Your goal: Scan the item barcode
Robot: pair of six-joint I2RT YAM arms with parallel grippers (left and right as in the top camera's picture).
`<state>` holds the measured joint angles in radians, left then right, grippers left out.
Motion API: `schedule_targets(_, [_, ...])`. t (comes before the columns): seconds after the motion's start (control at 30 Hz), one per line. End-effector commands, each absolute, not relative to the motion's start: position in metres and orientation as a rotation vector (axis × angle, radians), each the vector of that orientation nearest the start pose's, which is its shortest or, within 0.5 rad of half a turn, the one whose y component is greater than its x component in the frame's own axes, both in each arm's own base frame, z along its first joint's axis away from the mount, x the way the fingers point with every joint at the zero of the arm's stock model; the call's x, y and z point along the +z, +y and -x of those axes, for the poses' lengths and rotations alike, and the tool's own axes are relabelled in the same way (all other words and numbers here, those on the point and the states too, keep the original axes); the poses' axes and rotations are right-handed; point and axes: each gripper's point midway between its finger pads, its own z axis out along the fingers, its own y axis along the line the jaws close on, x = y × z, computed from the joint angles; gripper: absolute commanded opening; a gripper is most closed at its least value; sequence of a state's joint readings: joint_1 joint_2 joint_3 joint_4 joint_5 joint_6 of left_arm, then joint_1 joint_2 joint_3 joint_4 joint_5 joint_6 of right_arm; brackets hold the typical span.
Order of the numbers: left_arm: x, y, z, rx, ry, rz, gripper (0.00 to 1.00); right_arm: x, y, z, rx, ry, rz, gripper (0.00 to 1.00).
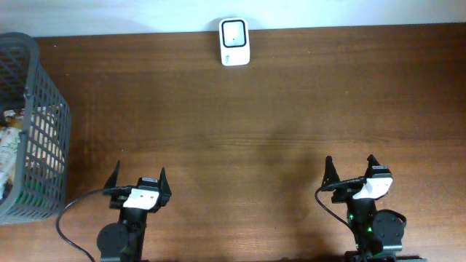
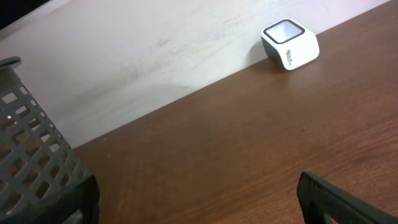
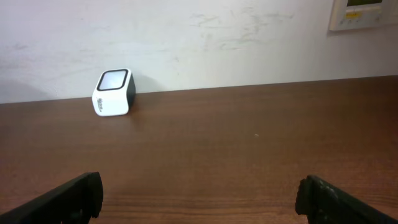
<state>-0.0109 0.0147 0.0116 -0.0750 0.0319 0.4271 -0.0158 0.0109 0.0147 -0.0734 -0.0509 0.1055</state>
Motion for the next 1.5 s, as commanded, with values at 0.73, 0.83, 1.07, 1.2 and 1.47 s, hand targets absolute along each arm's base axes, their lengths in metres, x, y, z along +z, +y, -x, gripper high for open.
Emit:
schedule_targets(0.73, [0.156, -0.007, -0.246, 0.308, 1.614, -0.388, 0.99, 0.158, 0.008, -0.246, 0.126, 1.641, -0.056, 0.98])
schedule_targets(0.83, [0.157, -0.007, -0.246, 0.308, 1.610, -0.387, 0.99, 0.158, 0.008, -0.246, 0.126, 1.641, -0.056, 0.98])
schedule_targets(1.07, [0.161, -0.007, -0.246, 0.309, 1.594, -0.384, 0.99, 0.158, 0.008, -0.246, 0.126, 1.641, -0.056, 0.98])
schedule_targets(1.2, [0.161, -0.015, -0.246, 0.250, 1.586, -0.400, 0.99, 0.158, 0.008, -0.246, 0.126, 1.641, -0.056, 0.98])
schedule_targets(1.47, [0.175, -0.018, -0.246, 0.194, 1.568, -0.356, 0.99, 0.158, 0.008, -0.246, 0.126, 1.641, -0.056, 0.98])
